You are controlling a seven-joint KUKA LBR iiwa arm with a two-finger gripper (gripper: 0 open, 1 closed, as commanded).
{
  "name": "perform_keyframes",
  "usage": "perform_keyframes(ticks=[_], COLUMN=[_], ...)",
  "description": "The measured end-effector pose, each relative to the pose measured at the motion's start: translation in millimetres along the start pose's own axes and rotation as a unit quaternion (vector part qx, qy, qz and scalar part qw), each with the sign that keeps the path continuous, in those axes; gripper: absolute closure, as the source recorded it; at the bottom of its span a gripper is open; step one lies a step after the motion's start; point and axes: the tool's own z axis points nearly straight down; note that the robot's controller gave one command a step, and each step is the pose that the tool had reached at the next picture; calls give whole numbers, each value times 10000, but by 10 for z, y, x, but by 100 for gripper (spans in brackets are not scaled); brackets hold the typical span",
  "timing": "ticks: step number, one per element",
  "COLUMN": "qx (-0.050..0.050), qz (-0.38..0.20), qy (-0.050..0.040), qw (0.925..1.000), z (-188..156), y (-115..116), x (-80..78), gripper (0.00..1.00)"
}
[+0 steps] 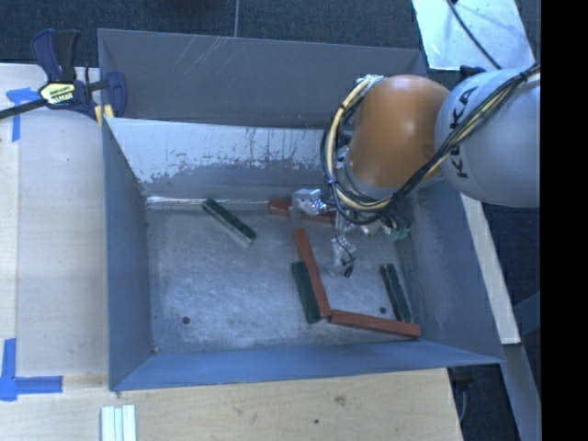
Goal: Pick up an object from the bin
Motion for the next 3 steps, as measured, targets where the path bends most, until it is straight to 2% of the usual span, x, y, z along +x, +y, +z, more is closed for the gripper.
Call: perform_keyframes(ticks=[1, 2, 3], qx=[-17, -18, 19], qz=[-2522, -2505, -2567], qy=[13, 3, -32], qw=[9677, 9681, 9665], z=[332, 315, -1126], y=[43, 42, 141], x=[-51, -59, 6], gripper=[0, 100, 100])
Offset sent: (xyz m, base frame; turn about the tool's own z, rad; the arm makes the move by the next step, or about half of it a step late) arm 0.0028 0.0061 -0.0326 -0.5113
